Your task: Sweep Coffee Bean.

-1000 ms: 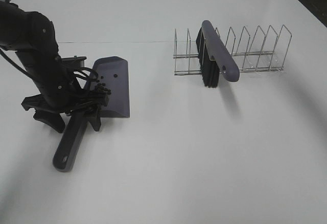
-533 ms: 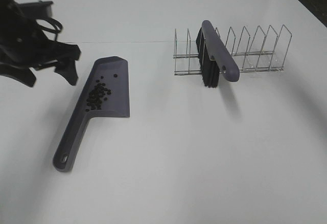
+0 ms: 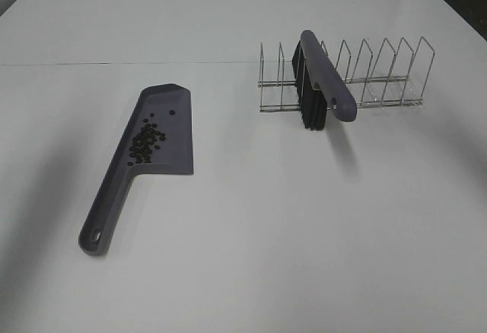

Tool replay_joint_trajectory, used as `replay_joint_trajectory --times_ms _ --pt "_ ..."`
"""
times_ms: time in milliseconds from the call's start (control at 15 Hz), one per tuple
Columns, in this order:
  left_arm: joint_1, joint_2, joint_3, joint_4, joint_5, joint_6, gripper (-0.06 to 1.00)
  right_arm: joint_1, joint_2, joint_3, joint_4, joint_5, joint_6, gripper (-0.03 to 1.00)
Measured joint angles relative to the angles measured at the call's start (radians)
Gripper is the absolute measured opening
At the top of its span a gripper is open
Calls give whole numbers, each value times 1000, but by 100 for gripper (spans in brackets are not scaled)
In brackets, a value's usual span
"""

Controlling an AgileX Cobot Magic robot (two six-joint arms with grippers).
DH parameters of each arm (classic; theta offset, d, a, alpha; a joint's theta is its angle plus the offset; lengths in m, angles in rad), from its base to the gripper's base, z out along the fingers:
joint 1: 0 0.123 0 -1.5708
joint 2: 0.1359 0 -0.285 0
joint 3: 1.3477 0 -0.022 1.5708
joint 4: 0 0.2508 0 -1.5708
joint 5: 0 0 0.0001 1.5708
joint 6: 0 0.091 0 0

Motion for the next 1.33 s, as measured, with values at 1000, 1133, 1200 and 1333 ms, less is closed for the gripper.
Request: replay_joint_trajectory --times_ms 1000,1133,1200,1333 --pt "0 -707 411 0 125 7 79 0 -900 1112 -39 -165 7 77" --pt "0 -824 490 0 126 0 79 0 -993 1200 -39 -176 8 77" --pt "0 -885 514 0 127 -14 79 0 -1035 1232 -39 -186 9 77" --pt "0 -992 559 0 128 -48 79 0 -1121 1288 -39 -189 9 77"
